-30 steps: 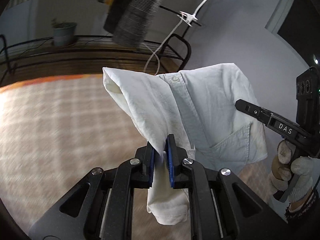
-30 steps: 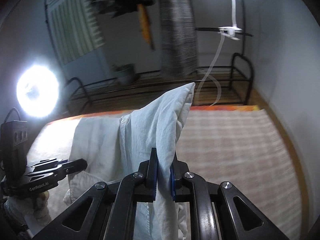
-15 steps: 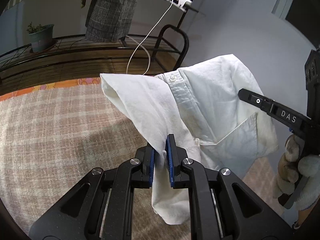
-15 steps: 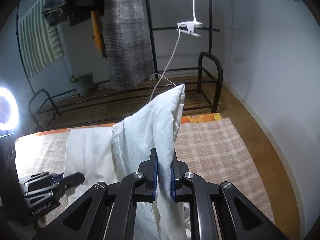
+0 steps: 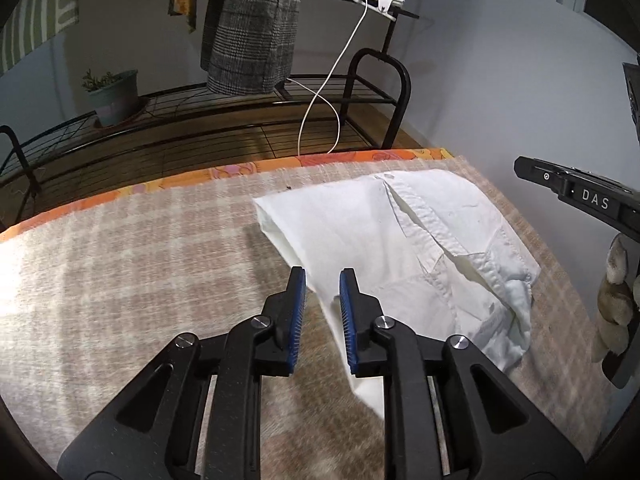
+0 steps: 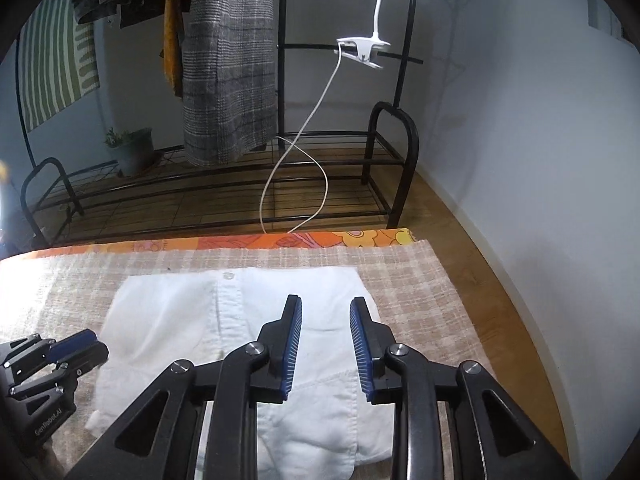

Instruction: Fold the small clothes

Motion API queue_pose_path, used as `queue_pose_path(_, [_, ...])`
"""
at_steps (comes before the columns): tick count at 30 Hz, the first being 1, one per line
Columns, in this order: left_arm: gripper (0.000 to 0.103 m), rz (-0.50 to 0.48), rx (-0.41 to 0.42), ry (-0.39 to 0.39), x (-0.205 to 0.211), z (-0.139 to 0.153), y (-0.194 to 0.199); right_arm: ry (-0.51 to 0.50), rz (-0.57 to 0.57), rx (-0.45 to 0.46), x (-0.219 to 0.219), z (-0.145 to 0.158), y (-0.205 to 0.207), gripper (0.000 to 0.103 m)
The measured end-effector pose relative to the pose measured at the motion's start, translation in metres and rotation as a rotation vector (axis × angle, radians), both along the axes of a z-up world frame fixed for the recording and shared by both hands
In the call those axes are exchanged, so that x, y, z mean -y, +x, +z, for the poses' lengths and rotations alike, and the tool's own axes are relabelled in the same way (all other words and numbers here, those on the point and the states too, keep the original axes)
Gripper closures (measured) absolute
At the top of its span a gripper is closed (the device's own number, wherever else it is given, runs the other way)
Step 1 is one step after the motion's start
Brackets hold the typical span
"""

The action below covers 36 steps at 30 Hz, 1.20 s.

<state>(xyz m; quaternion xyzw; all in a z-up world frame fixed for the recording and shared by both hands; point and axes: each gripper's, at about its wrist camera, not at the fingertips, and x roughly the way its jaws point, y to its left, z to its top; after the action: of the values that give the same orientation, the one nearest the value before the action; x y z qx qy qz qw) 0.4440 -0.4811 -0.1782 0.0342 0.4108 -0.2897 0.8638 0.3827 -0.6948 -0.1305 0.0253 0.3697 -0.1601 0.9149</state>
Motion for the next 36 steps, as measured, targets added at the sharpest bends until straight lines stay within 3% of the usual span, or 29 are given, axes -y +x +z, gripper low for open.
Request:
queue_pose_path(9, [0.087,-0.032,0.035,-0.032,-0.044,0.041,-0.038,0.019,0.021,0.025,-0.039,0.037,-0.042,0.078])
queue_pose_path(24, [0.087,-0.079,0.160,-0.081,-0.160,0.135,-0.152,0.025,0.044,0.122,-0.139,0.119,-0.144,0.078])
queue_pose_path(30, [0.087,-0.098,0.208,-0.095,-0.202,0.157,-0.197,0.029,0.063,0.145,-0.186,0.134,-0.182,0.078])
queue_pose_path(36, [0.084,-0.124,0.239,-0.107,-0.236,0.161,-0.235,0.006,0.076,0.148,-0.234,0.130,-0.215,0.076])
